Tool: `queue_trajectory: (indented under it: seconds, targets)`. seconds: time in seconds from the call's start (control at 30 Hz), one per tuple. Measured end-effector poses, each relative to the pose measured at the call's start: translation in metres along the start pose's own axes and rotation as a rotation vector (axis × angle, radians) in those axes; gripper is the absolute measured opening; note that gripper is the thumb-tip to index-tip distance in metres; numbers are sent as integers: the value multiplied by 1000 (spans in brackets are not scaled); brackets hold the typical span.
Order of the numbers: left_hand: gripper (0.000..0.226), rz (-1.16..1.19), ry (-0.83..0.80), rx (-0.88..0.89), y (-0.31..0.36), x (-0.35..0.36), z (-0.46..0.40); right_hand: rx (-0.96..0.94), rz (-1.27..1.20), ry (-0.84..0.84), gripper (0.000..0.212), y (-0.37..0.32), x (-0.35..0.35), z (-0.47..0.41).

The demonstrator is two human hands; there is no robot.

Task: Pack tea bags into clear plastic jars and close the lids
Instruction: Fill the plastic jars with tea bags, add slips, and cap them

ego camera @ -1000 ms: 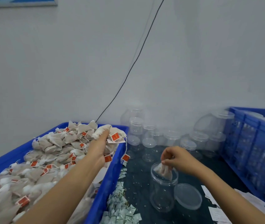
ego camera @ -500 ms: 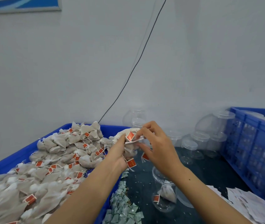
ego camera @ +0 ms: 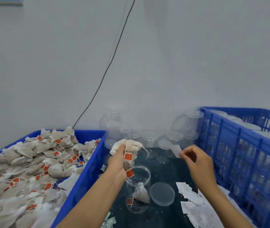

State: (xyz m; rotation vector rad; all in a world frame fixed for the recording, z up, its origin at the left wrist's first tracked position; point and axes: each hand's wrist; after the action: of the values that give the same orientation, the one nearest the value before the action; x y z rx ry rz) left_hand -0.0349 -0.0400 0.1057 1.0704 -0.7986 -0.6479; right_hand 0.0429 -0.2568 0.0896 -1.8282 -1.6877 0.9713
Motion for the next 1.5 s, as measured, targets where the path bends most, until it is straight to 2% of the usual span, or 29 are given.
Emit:
queue_trajectory:
  seconds: [0.1,0.2,0.3,0.37,0.4,0.43,0.5,0.57,0.6,0.7,0.97,1.03,1.1,1.23,1.3,1.37,1.5]
  targets:
    - [21,16,78,-37,-3,2,-4,95,363,-43,24,41,-25,16]
    - [29,-20,45,-80,-3,3,-4,180,826,-384,29,68,-34,33]
    - [28,21,-13,-153,1,4,-1,401,976,-748,24,69,-33,38]
    - [28,70,-67,-196,3,6,2,446,1017,-807,24,56,-25,32]
    - [28,100,-79,-218,4,7,3,368,1017,-741,23,47,-21,24]
    - [27,135,-76,-241,4,7,4,241,943,-619,26,37,-16,15]
    - [25,208,-62,-290,5,7,4,12,471,-427,32,11,1,-1]
    - [23,250,-82,-333,7,6,6,-126,8,-469,38,-27,22,-17]
    - [24,254,-105,-350,8,5,7,-181,-98,-531,41,-43,33,-23]
    - [36,257,-178,-380,9,1,8,-293,-123,-648,33,-71,67,-34]
    - [34,243,-233,-344,9,-7,8,-613,144,-586,11,-67,103,-39]
    - [41,232,-247,-304,10,-7,8,-609,144,-509,7,-65,105,-40]
    - [38,198,-207,-251,11,-9,5,-537,100,-421,5,-64,106,-44]
    - [32,61,42,-127,12,-17,-3,-189,-114,-343,9,-70,103,-59]
    - [32,-21,215,-72,11,-22,-4,-64,-125,-414,11,-74,98,-66]
    - [27,-52,323,-9,11,-26,-6,15,-129,-518,9,-77,94,-67]
    - [18,-46,323,5,9,-29,-7,123,-75,-658,10,-74,91,-62]
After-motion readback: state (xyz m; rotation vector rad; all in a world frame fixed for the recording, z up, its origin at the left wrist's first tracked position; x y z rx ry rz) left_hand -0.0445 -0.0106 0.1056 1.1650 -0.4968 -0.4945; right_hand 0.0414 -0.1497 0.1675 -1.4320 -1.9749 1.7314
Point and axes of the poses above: each hand's wrist, its own z-axis away from the middle knuckle, its own x-axis out of the palm, y = z × x, and after that the axes turned 14 degrees about -z, right-handed
